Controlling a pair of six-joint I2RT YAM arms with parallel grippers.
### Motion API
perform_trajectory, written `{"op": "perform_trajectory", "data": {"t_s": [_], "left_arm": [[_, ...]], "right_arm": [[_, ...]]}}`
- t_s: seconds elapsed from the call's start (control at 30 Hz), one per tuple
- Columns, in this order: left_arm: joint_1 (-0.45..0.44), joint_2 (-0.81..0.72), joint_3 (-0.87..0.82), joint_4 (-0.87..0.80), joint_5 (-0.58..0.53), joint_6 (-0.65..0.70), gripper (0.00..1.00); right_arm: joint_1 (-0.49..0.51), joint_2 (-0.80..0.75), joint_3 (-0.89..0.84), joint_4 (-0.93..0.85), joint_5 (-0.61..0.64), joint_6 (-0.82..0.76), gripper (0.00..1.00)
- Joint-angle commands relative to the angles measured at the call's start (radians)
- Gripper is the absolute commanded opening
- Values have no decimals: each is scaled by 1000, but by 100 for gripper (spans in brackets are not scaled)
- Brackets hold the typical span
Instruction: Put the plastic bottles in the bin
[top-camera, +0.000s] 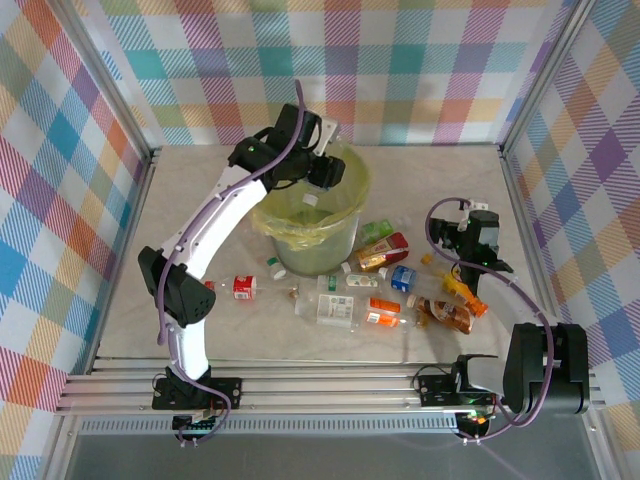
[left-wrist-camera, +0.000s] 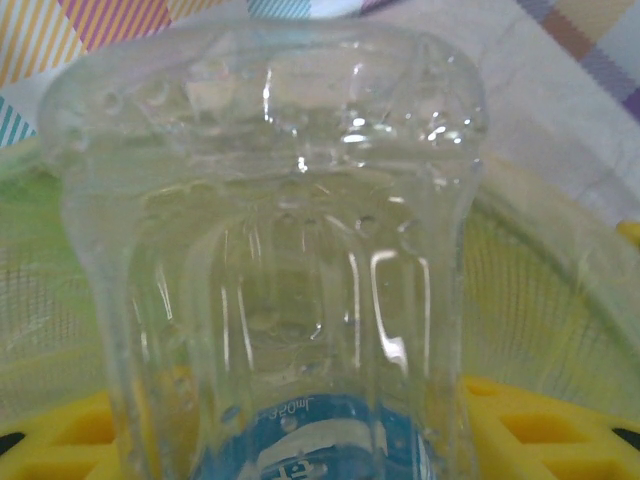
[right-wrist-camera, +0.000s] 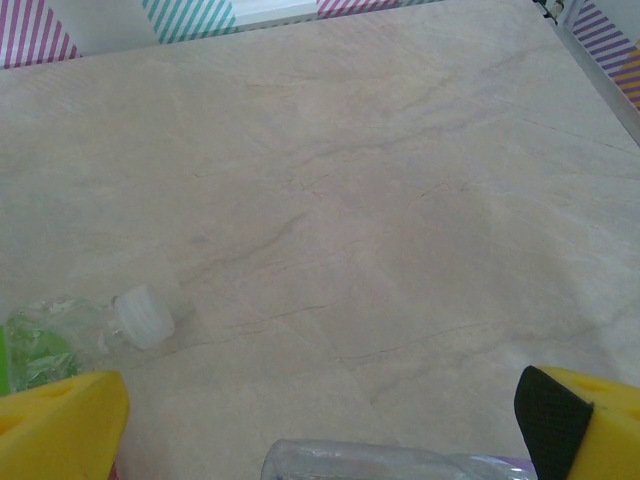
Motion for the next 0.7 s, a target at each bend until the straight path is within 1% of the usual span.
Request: {"op": "perform_trajectory", "data": {"t_s": [0.0,0.2,0.37,0.67], "left_arm": [[-11,-9,-24,-49,-4,99,42],[-10,45,-27,-99,-63,152,42],[-8,87,-27,-124,-63,181,42],[-1,186,7,-154,-66,205,46]], "right_arm": [[9,6,32,8,4,-6,100],[9,15,35,8,5,-8,100],[9,30,44,3,3,-10,100],[10,35,47,1,6,-10,100]]}}
